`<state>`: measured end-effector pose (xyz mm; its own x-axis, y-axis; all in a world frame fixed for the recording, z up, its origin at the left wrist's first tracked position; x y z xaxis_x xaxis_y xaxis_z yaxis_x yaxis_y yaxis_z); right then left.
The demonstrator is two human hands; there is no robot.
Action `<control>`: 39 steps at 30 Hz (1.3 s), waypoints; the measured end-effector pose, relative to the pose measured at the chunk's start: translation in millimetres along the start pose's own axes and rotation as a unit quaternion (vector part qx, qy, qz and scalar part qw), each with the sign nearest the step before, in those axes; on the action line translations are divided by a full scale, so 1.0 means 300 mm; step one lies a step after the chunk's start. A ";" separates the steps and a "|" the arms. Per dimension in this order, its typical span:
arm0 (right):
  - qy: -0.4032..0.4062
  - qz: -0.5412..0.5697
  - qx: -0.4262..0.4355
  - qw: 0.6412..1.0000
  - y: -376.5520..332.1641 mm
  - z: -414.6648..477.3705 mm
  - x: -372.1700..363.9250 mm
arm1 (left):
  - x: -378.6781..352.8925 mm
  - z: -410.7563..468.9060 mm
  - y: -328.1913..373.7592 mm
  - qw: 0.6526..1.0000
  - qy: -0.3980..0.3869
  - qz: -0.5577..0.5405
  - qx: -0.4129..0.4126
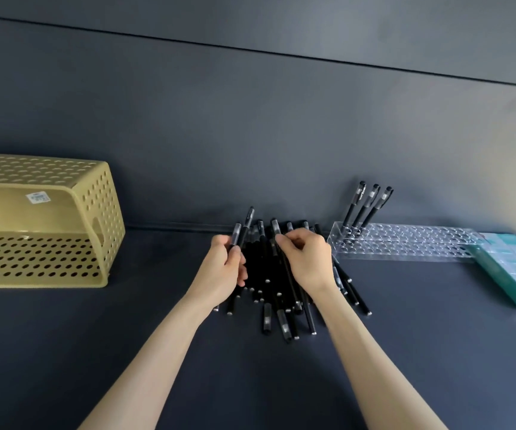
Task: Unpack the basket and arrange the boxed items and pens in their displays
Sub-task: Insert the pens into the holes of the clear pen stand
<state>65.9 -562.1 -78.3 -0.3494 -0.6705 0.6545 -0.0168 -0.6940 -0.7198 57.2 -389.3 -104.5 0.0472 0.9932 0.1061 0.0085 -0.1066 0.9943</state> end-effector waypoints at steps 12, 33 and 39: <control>-0.034 0.406 0.018 0.913 0.037 0.047 0.255 | -0.259 -0.096 0.157 0.992 0.018 -0.118 -0.036; -0.016 0.346 0.090 0.934 0.389 0.144 0.720 | -0.811 -0.158 0.160 0.992 0.048 -0.099 -0.069; 0.042 0.277 0.128 0.951 0.331 0.210 0.721 | -0.752 -0.098 0.184 0.980 0.097 -0.138 -0.104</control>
<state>47.5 -792.6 6.5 -0.3120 -0.9359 0.1635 0.4167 -0.2894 -0.8617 17.7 -618.0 -73.0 -0.1183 0.9751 -0.1875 -0.2100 0.1600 0.9645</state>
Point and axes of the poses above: each hand's wrist, its own z-axis towards the middle knuckle, its own x-axis out of the back of the hand, y = z × x, the point moved 7 cm from there along z, towards the middle knuckle, and after that the axes turned 7 degrees about -z, right-handed, at the moved point
